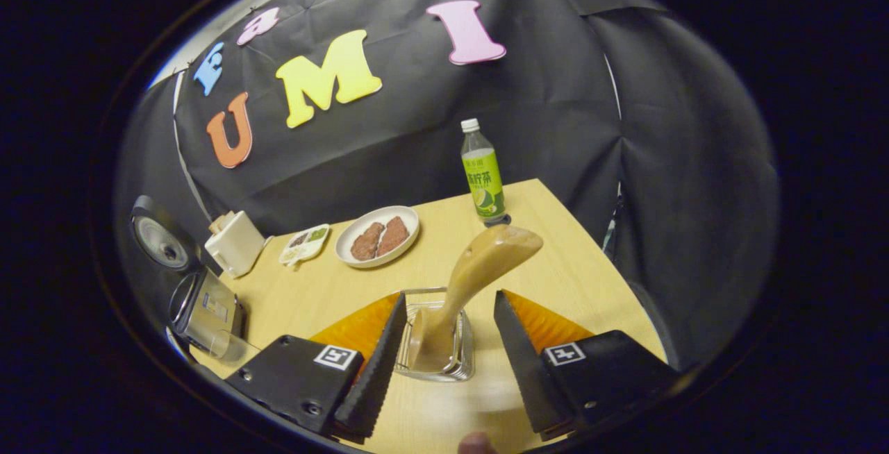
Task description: Close the left gripper, press the button to open the rice cooker; take a wooden spoon from the chopstick holder with the right hand, scoop a spoonful of rice and pour it into the rice cooker, then put the wooden spoon back into the chopstick holder.
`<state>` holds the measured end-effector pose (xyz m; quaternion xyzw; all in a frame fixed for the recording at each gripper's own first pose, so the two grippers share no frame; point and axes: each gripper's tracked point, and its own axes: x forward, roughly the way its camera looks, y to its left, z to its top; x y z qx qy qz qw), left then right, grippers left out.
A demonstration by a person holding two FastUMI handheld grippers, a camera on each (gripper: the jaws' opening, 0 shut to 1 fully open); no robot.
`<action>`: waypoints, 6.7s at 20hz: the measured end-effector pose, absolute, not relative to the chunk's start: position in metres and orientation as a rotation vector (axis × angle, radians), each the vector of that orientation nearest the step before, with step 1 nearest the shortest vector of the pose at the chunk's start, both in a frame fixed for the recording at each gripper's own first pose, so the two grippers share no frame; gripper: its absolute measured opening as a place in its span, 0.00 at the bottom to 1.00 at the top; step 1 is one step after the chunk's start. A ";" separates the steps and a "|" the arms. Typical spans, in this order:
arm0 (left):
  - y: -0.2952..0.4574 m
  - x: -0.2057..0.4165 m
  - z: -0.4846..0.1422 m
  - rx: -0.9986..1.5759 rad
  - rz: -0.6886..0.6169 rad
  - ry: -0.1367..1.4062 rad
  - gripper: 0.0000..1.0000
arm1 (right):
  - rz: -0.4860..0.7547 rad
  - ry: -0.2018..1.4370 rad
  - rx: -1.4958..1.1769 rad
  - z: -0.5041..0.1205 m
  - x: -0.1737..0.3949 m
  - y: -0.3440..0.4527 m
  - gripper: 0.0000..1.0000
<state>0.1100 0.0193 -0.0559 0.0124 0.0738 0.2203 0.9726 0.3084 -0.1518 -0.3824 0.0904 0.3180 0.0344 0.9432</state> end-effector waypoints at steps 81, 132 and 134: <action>0.137 0.037 -0.095 -0.051 0.574 0.306 0.96 | 0.407 1.008 0.523 -0.394 0.184 0.129 0.11; 0.137 -0.014 -0.108 -0.106 0.506 0.283 0.96 | 0.871 0.284 -0.422 -0.235 0.219 0.404 0.10; 0.141 -0.016 -0.109 -0.104 0.507 0.278 0.96 | 0.887 0.211 -0.469 -0.226 0.213 0.407 0.10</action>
